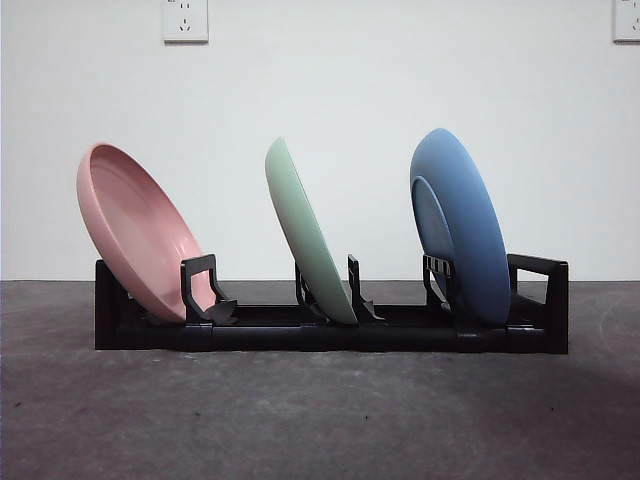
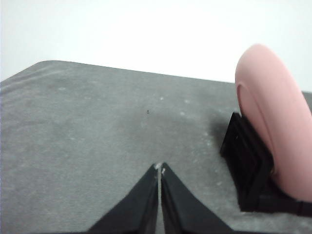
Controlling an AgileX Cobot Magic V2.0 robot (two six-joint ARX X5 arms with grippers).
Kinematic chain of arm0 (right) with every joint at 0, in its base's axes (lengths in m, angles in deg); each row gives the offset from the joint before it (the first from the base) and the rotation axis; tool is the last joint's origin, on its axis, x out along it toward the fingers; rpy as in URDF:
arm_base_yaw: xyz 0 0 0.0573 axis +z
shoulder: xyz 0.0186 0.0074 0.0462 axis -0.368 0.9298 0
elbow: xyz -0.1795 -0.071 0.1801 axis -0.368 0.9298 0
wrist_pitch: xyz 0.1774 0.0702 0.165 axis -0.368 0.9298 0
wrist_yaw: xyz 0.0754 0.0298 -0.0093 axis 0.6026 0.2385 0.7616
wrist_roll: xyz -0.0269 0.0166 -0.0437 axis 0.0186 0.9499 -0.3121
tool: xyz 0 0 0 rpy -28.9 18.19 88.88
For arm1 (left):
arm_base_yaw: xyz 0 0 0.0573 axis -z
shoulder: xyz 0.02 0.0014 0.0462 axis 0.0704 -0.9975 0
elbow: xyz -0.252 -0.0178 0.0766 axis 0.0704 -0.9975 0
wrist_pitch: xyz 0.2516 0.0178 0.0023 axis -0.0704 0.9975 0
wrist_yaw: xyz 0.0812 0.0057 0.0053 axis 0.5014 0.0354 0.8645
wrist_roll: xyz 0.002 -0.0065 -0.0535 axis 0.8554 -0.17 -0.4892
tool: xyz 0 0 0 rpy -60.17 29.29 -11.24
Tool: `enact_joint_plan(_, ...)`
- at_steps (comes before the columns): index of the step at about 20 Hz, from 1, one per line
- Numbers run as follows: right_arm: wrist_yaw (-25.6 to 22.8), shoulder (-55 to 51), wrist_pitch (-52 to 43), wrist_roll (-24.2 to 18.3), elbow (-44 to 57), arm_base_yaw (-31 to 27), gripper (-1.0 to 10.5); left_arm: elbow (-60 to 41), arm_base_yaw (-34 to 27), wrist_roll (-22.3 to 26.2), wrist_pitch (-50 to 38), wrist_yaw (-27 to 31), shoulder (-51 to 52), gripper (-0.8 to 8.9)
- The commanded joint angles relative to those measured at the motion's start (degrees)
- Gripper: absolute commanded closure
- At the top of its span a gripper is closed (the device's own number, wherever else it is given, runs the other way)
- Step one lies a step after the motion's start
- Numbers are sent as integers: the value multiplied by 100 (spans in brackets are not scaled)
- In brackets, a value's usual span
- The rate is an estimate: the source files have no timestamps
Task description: Place the plate
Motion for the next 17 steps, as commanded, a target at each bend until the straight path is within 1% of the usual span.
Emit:
enact_joint_plan(1, 26, -15, -243, 282, 24, -7, 929, -105, -7, -601, -76, -7, 11, 807)
enact_joint_plan(2, 22, -15, -361, 409, 22, -7, 929, -105, -7, -807, -90, -7, 11, 807)
enact_joint_plan(4, 28, -15, -603, 807, 22, -7, 929, -105, -7, -1259, -118, -9, 11, 807)
enact_joint_plan(5, 26, -15, -758, 960, 22, -7, 929, -105, -7, -1558, -177, -9, 11, 807)
enact_joint_plan(7, 22, -15, -1067, 1134, 22, -7, 929, -105, -7, -2004, -404, -9, 11, 806)
enact_joint_plan(11, 7, -15, -1821, 1757, 20, -7, 929, -103, -7, -2747, -1438, -9, 11, 807)
enact_joint_plan(13, -4, -15, -2260, 2267, 9, -7, 930, -103, -7, -3088, -2041, -9, 11, 806)
enact_joint_plan(15, -37, -13, -2428, 2977, -87, -7, 932, -59, -7, -3482, -2505, -11, 11, 806)
enact_joint_plan(17, -28, 0, -2164, 3423, -293, -7, 933, 105, -7, -3943, -2428, -129, 11, 806)
